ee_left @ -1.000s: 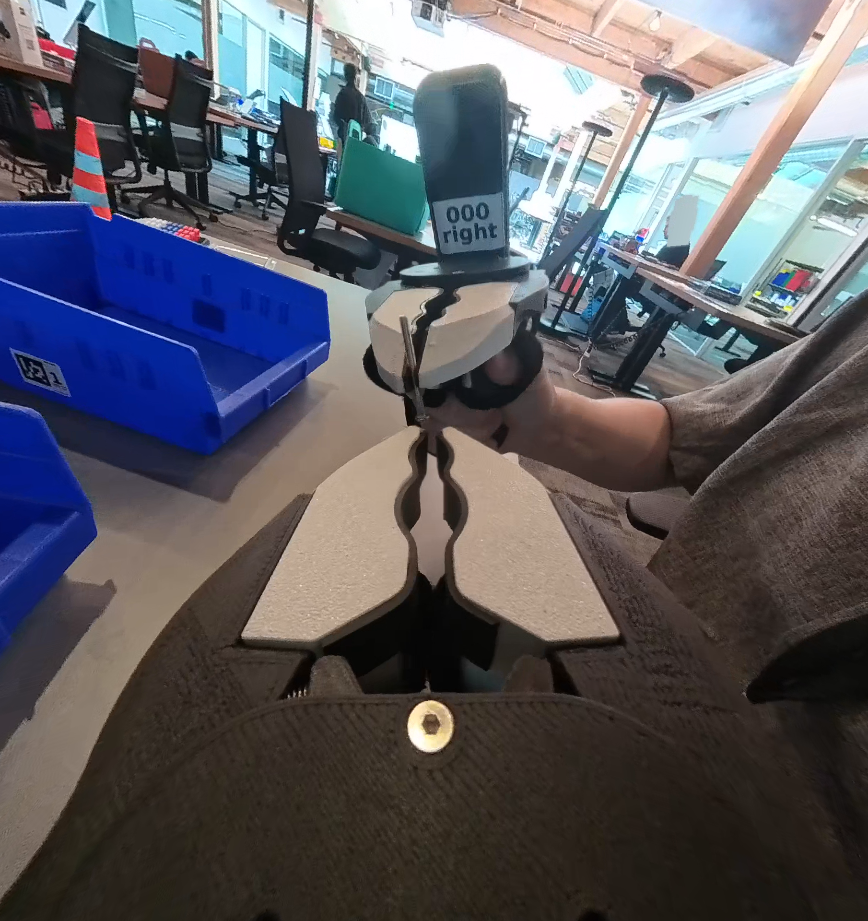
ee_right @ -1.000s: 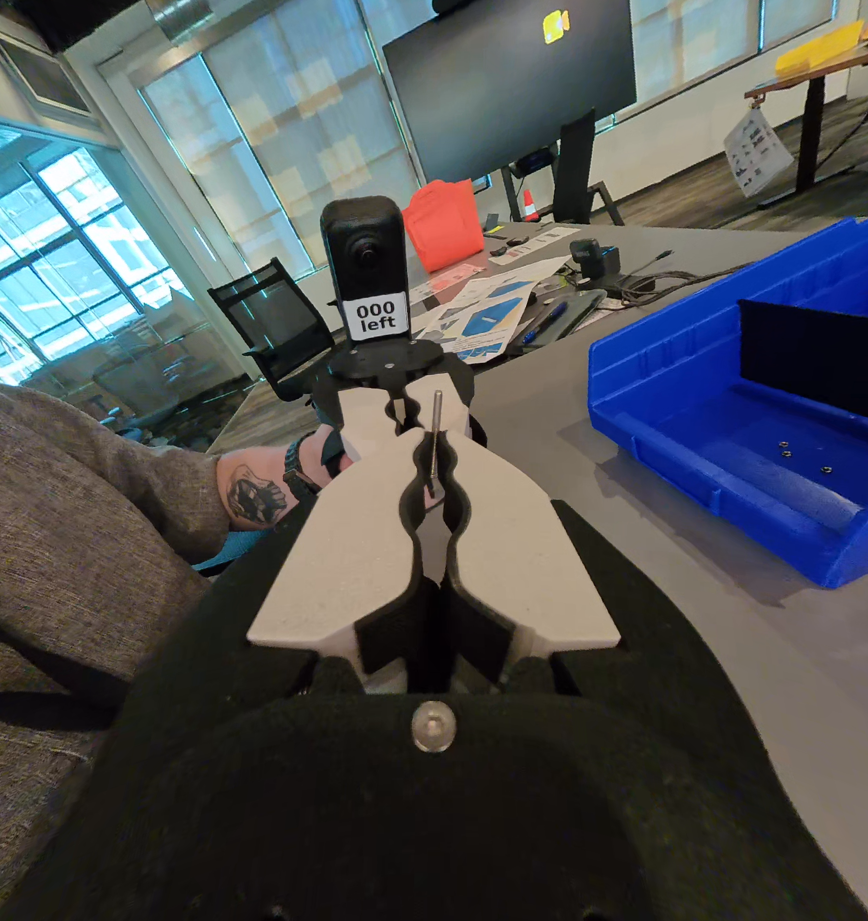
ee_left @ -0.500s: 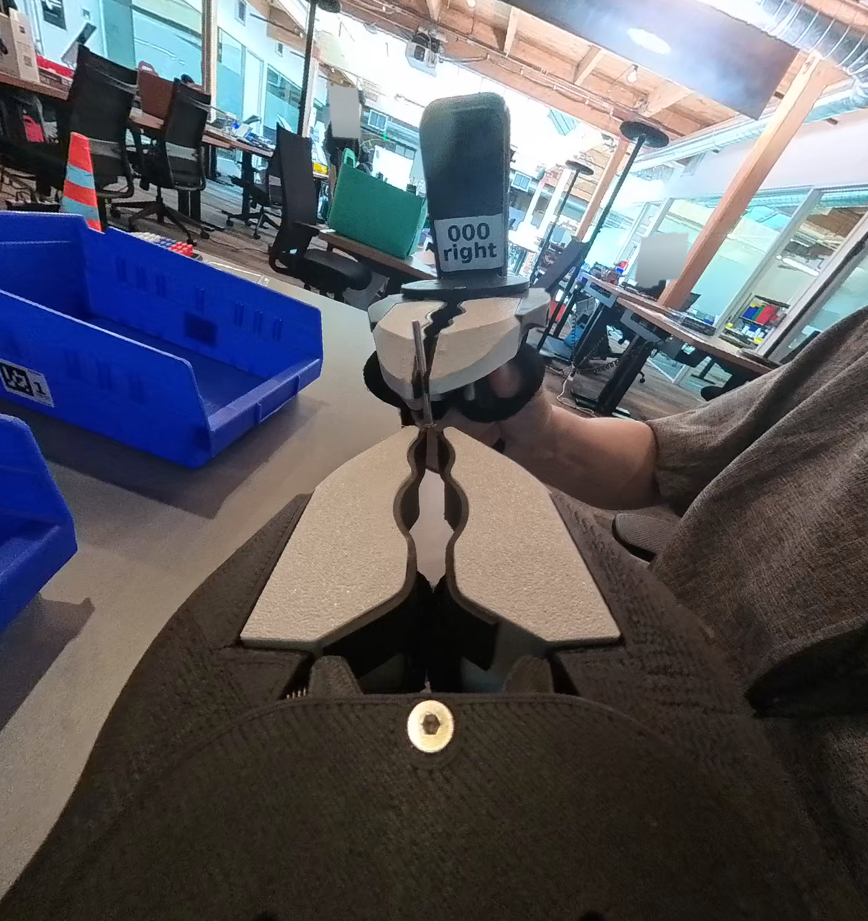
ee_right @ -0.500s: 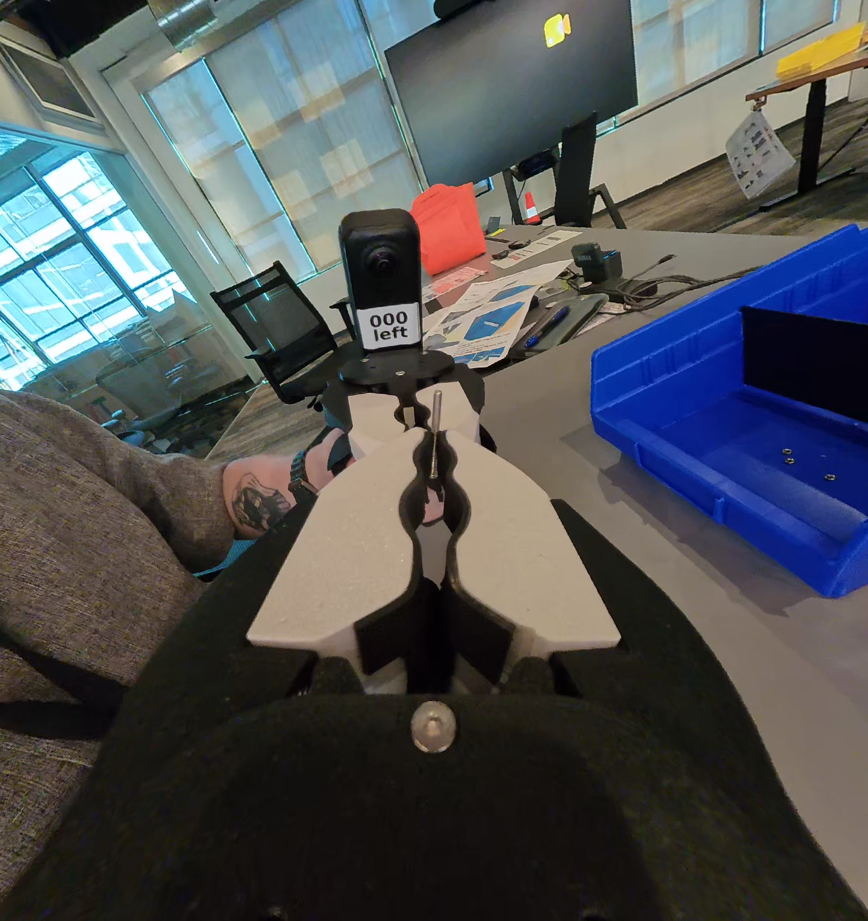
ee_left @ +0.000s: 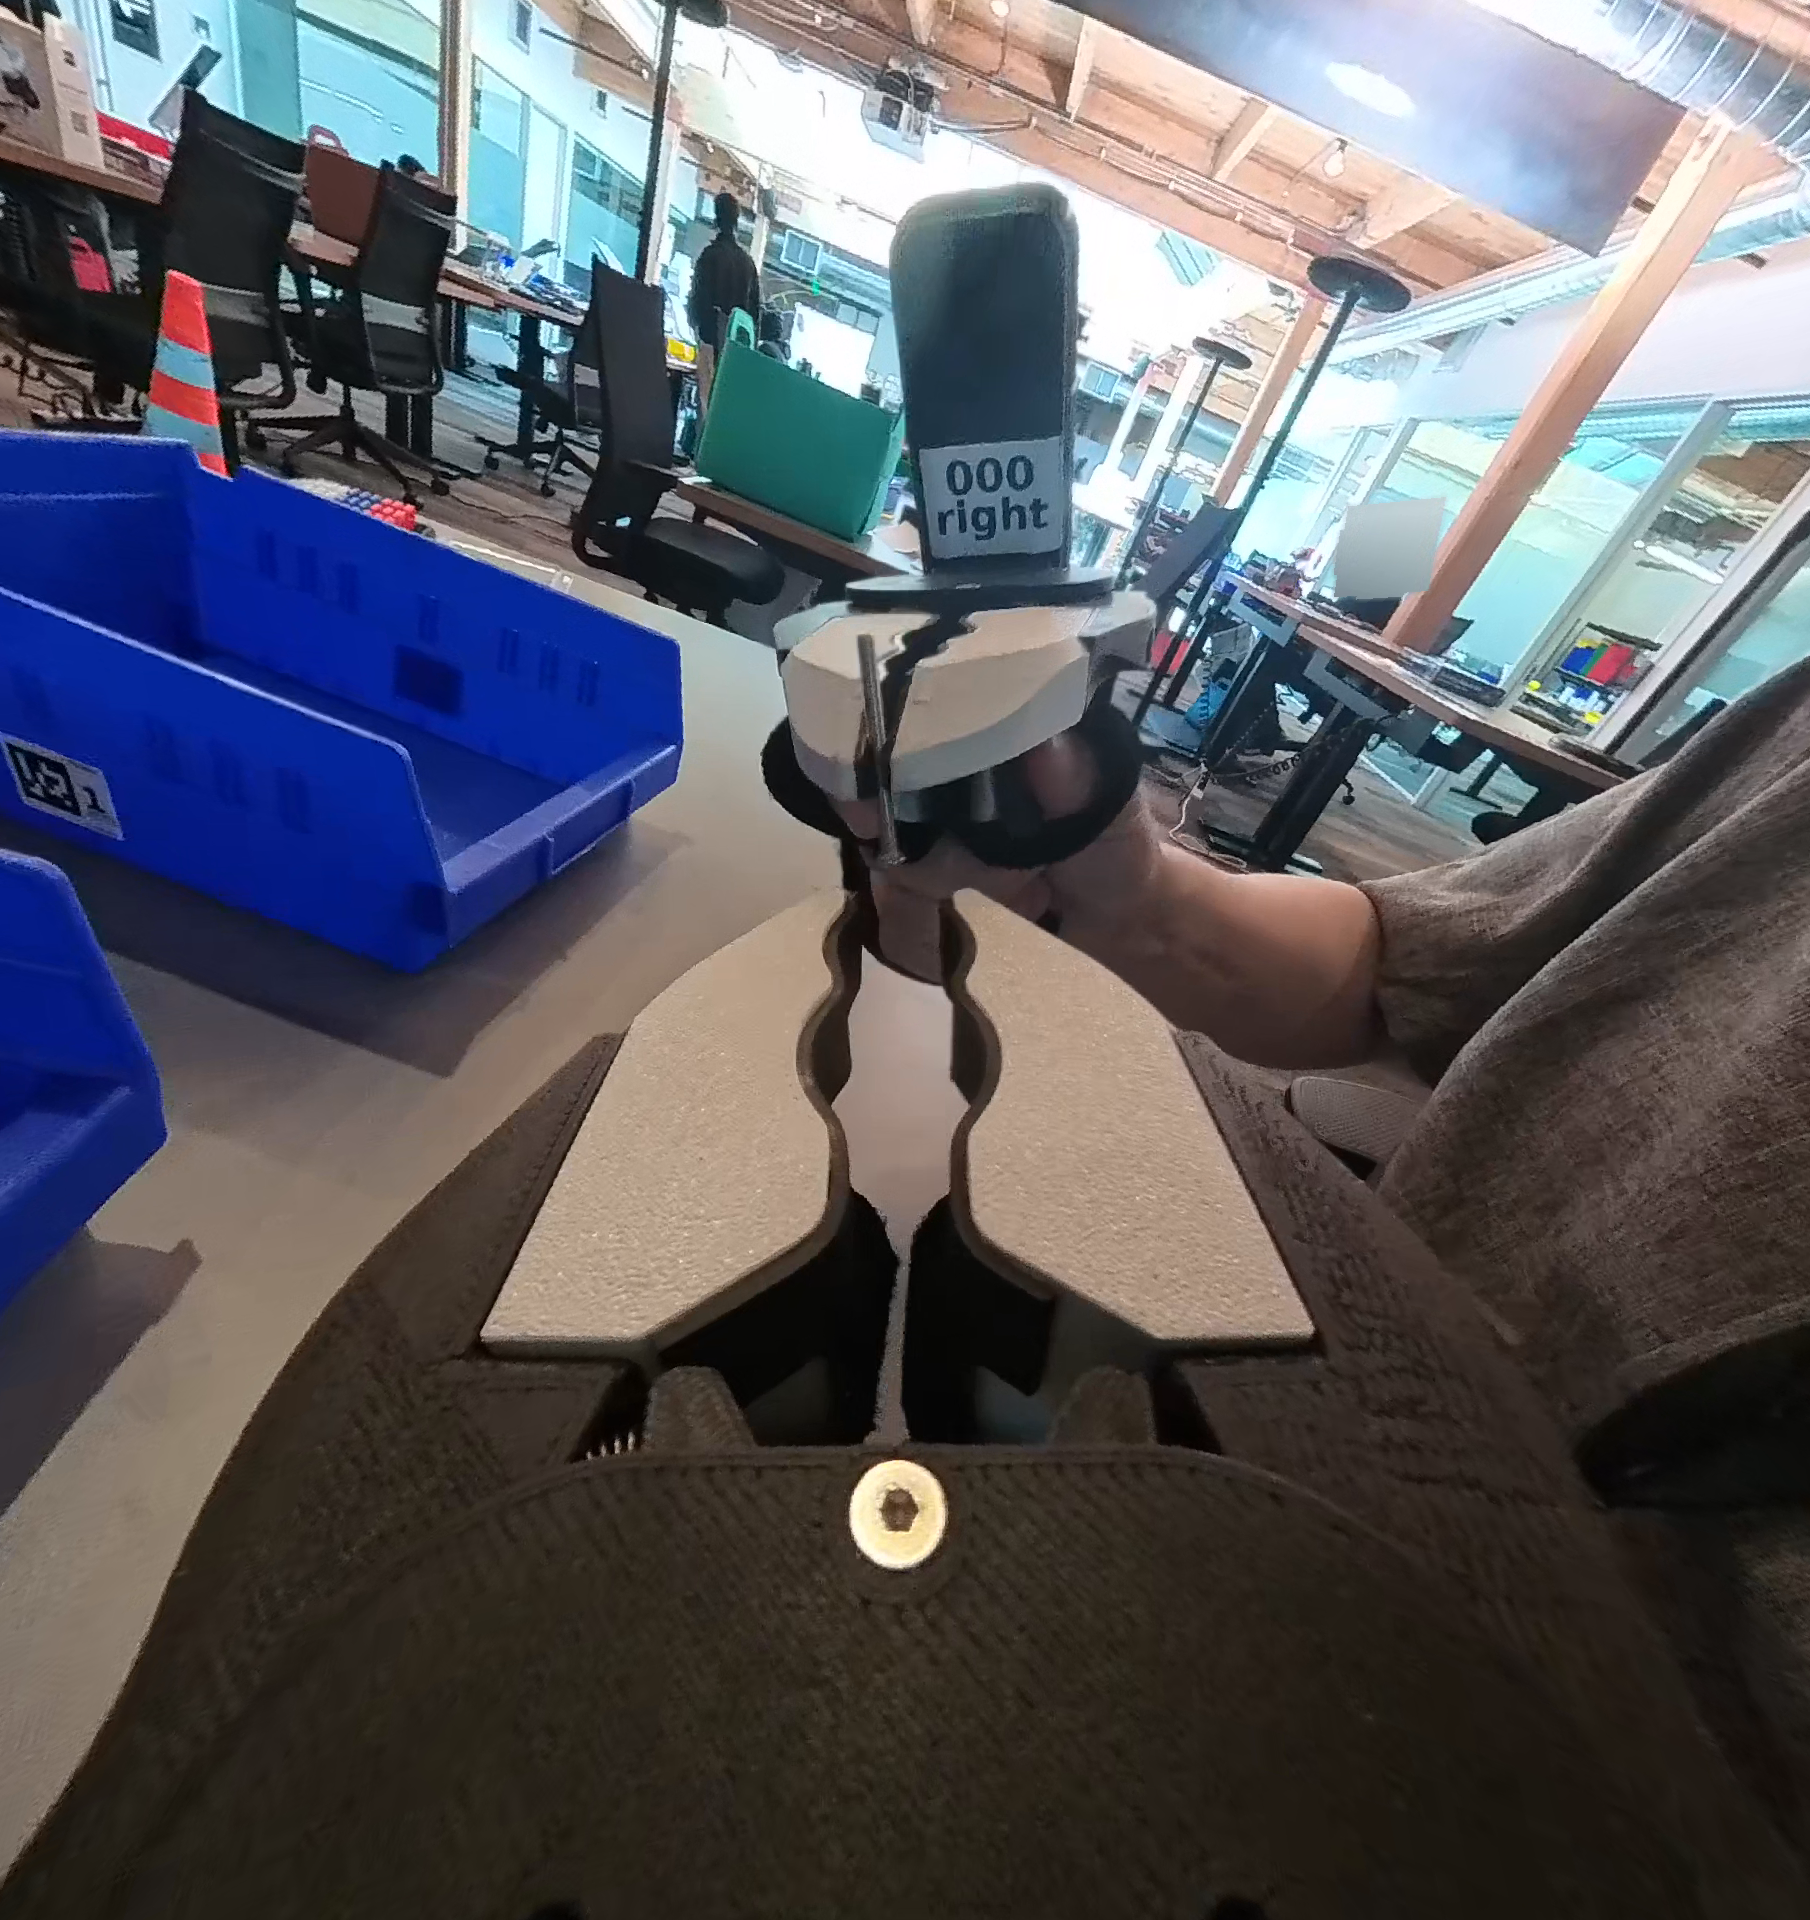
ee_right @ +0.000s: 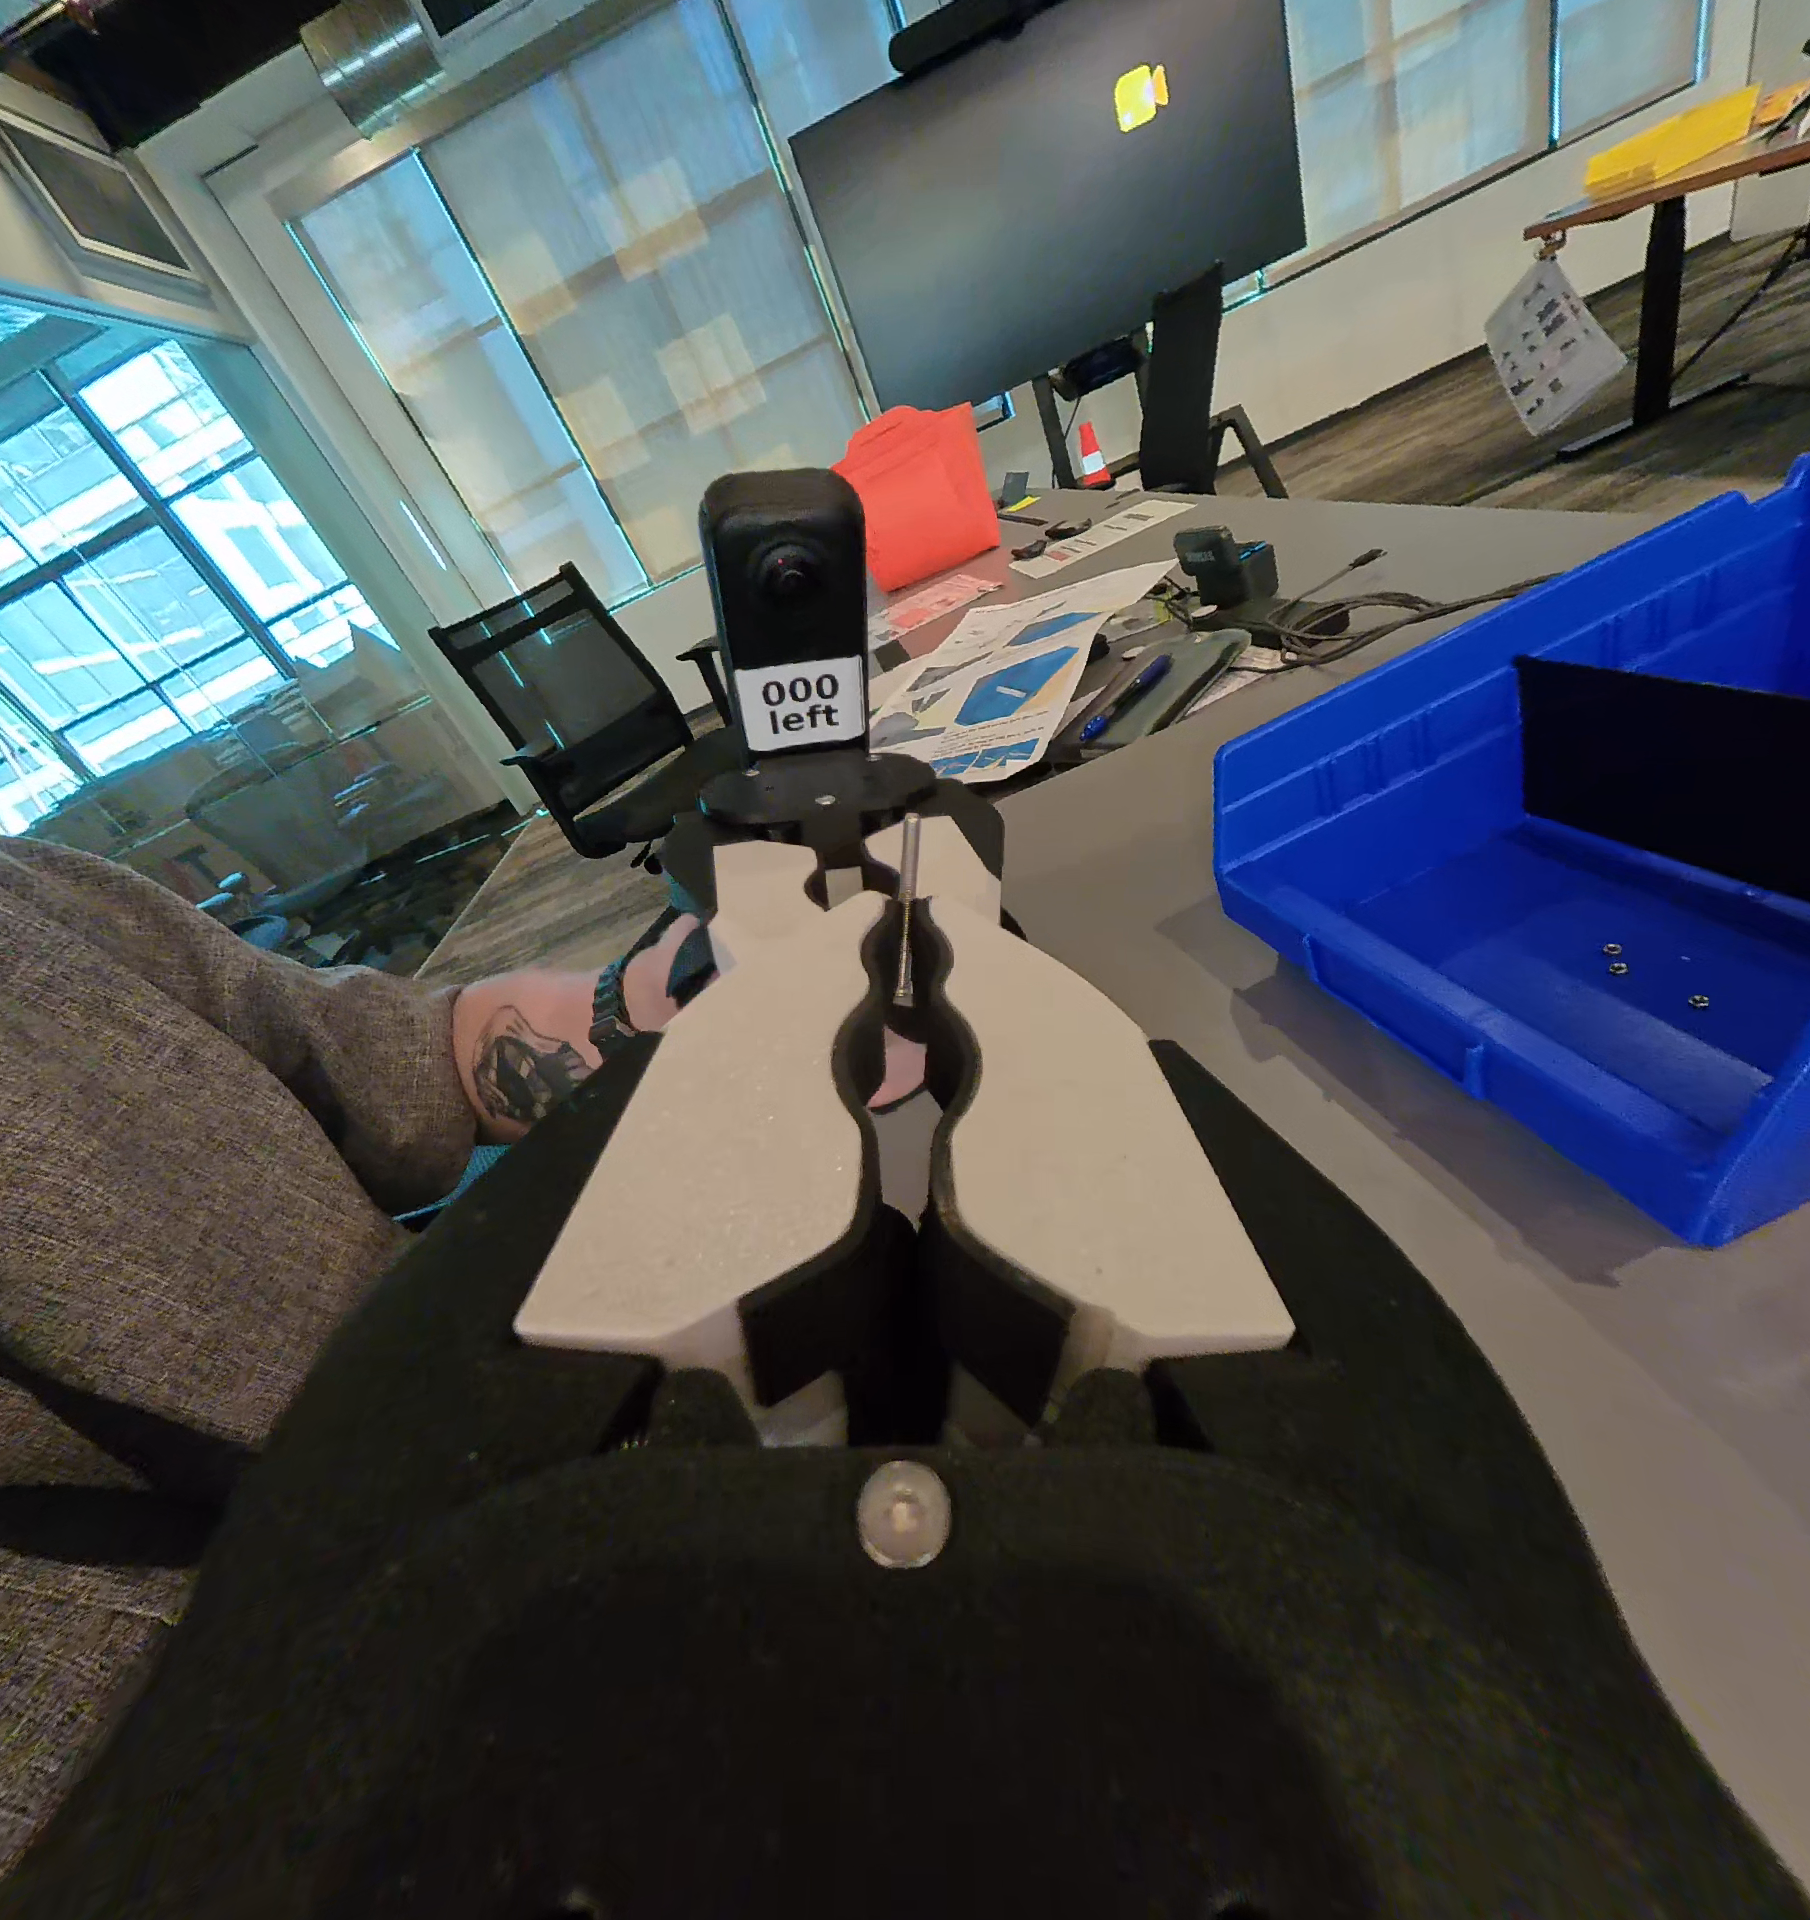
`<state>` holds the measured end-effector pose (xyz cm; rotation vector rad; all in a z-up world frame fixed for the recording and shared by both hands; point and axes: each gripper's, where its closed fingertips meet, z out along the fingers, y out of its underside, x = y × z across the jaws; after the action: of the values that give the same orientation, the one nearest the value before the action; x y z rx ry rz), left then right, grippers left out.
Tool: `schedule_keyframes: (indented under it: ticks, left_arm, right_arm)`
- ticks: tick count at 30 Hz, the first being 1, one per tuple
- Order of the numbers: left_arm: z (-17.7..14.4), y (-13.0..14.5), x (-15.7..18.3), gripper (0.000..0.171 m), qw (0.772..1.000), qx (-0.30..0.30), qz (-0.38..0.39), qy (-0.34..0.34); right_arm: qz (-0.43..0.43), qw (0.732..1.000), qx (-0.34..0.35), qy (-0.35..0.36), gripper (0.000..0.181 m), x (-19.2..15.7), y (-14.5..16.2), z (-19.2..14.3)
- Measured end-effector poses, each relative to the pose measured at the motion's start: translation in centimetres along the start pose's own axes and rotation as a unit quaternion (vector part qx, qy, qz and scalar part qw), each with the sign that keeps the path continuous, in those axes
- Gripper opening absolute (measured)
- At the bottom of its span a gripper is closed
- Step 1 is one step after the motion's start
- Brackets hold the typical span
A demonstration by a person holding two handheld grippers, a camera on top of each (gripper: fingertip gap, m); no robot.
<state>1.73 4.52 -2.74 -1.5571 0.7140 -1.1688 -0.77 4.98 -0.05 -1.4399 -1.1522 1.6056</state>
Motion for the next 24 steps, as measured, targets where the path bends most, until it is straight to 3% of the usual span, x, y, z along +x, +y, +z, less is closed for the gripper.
schedule_keyframes:
  ticks: [10,24]
  left_arm:
    - [-0.06,-0.65,-0.11,0.005,1.0,0.008,0.003,0.0]
    - [-0.24,-0.85,-0.08,0.005,1.0,0.019,-0.009,0.005]
  right_arm:
    - [-0.009,1.0,-0.007,0.005,0.002,-0.11,0.09,0.23]
    - [-0.015,1.0,-0.009,0.01,0.002,-0.13,0.1,0.25]
